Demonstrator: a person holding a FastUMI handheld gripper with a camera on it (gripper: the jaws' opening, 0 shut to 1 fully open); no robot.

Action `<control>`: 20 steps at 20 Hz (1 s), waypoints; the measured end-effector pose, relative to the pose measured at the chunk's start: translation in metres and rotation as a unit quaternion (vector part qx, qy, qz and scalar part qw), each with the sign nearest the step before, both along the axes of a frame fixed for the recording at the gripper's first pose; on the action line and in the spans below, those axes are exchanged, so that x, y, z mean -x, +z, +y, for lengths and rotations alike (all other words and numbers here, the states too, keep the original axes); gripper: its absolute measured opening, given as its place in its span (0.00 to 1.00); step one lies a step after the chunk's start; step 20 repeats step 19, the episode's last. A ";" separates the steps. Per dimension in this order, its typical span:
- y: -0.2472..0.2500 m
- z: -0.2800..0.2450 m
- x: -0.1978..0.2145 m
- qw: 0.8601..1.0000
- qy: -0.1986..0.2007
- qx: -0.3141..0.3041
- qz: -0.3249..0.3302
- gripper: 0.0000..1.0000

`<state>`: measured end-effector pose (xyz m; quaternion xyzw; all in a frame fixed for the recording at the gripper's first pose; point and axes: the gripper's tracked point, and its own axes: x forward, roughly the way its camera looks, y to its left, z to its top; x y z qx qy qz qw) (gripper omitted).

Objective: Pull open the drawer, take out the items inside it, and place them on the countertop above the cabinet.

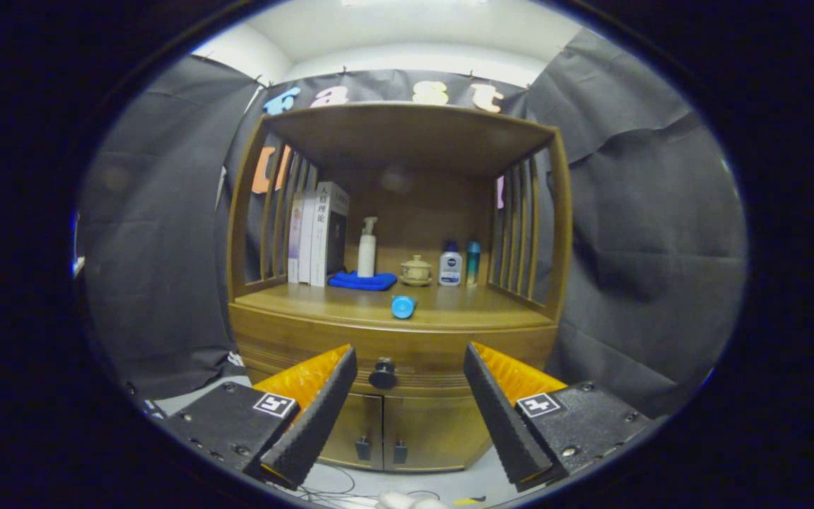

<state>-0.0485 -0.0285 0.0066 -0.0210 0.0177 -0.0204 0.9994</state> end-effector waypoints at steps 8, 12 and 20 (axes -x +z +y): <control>-0.009 -0.035 0.022 0.999 -0.015 -0.049 0.013 0.99; -0.003 -0.035 0.029 0.999 -0.008 -0.048 0.009 0.99; 0.008 -0.026 0.038 0.999 0.002 -0.040 0.001 0.99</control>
